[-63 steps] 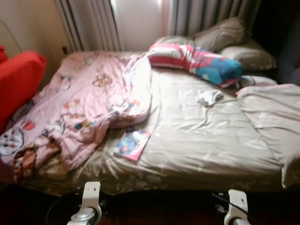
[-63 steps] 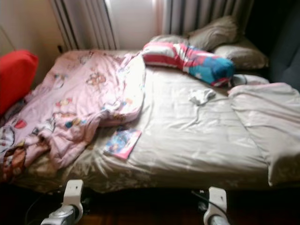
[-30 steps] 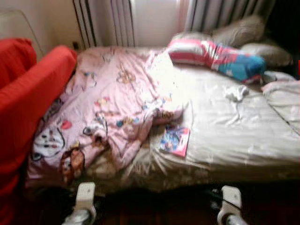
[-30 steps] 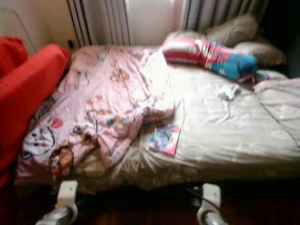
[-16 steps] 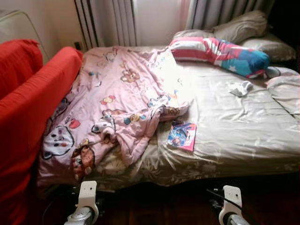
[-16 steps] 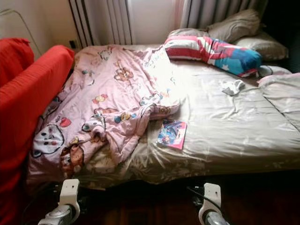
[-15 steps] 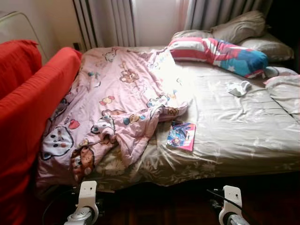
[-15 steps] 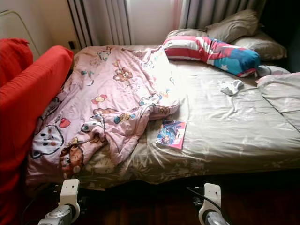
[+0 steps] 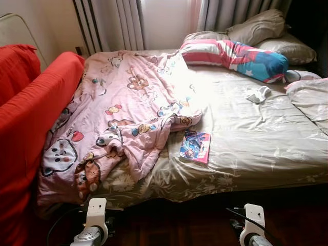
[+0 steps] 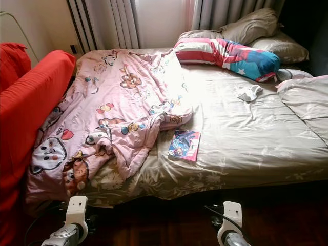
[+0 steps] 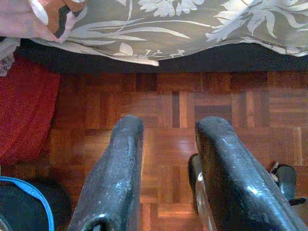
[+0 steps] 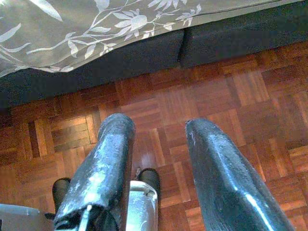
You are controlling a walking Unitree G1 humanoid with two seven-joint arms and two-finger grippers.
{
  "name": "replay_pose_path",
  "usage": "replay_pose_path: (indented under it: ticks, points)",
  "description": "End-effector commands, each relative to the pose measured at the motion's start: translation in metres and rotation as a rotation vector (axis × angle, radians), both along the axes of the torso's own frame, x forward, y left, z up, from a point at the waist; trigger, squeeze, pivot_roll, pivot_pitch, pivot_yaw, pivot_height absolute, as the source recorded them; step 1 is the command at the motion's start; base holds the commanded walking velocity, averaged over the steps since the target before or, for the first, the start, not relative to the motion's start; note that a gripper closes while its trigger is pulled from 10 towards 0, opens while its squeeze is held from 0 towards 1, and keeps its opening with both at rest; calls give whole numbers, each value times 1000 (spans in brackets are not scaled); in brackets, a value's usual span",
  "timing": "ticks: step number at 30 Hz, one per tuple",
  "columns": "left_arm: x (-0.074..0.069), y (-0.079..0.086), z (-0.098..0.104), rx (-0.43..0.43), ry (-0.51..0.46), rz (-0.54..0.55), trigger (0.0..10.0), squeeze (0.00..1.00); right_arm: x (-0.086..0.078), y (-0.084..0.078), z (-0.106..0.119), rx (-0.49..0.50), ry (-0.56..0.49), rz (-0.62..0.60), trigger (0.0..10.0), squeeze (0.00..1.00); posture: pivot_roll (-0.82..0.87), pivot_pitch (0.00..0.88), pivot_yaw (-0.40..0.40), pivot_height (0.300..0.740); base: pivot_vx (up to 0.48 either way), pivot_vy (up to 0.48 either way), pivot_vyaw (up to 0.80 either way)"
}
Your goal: Clean up the room
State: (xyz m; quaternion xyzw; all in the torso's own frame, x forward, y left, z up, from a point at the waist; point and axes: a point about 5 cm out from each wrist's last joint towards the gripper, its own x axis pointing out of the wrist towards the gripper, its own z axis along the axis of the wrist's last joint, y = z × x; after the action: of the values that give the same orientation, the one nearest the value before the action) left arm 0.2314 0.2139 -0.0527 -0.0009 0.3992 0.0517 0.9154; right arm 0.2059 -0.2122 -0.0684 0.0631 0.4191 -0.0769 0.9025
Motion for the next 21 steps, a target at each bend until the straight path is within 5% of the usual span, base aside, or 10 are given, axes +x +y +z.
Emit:
replay_pose_path:
  ticks: [1, 21]
  points:
    - [-5, 1, -3, -1, 14, 1, 10000, 0, -1, 0, -1, 1, 0, -2, 10000, 0, -4, 0, 25, 690, 0, 0, 0]
    - [-4, 1, -3, -7, 3, 6, 10000, 0, 1, 0, 1, -11, -17, 24, 10000, 0, -1, 0, 22, 690, 68, 0, 0]
